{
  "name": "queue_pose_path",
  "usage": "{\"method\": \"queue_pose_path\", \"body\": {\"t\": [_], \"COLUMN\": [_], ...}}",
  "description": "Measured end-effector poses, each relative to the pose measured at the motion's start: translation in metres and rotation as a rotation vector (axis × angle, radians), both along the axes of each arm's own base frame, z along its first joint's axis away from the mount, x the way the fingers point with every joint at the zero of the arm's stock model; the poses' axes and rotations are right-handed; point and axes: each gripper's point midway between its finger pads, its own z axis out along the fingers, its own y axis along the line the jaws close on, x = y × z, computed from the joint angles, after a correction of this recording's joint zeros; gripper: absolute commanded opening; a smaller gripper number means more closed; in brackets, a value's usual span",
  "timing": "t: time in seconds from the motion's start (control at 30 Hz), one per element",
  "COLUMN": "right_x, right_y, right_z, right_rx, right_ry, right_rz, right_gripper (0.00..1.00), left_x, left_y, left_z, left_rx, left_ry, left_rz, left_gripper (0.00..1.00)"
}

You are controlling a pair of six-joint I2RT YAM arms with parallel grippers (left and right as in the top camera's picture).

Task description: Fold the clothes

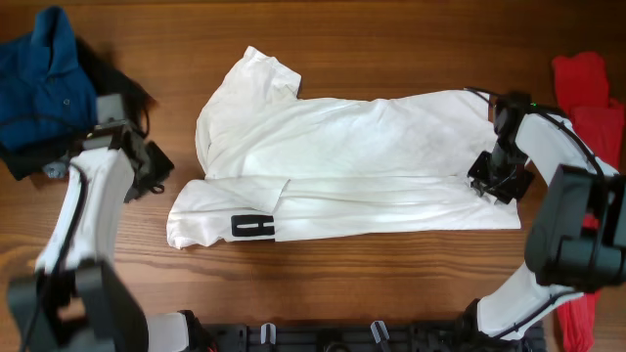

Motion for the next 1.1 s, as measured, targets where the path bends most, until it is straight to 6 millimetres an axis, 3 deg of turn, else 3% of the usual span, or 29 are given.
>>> {"method": "queue_pose_path", "body": {"t": [0.07, 0.17, 0.27, 0.43, 0.57, 0.8, 1.1], "right_x": [0.011, 0.020, 0.020, 0.010, -0.002, 0.001, 0.007], "right_y": [0.003, 0.006, 0.009, 0.013, 0.015, -0.002, -0.028], "right_z": [0.014, 0.037, 0.052, 0.055, 0.054, 0.048, 0.034], "right_rx": [0.015, 0.031, 0.039, 0.055, 0.062, 0.046, 0.067], "right_ry": [-0.078, -0.171, -0.211, -0.179, -0.134, -0.179, -0.256], "right_rz": [0.019, 0.047, 0.056, 0.055, 0.010, -0.089, -0.073], "right_gripper": [0.44, 0.45, 0.46, 0.48, 0.50, 0.51, 0.61], "left_x": [0.020, 0.040, 0.052, 0.068, 0.071, 0.046, 0.034], "left_y": [-0.002, -0.008, -0.015, -0.027, -0.041, -0.053, -0.055], "left_z": [0.027, 0.063, 0.079, 0.086, 0.078, 0.038, 0.031], "left_rx": [-0.001, -0.017, -0.041, -0.053, -0.062, -0.113, -0.125], "left_ry": [-0.142, -0.307, -0.389, -0.451, -0.425, -0.229, -0.172], "left_rz": [-0.019, -0.058, -0.092, -0.156, -0.221, -0.249, -0.247], "left_gripper": [0.55, 0.56, 0.58, 0.61, 0.62, 0.62, 0.62]}}
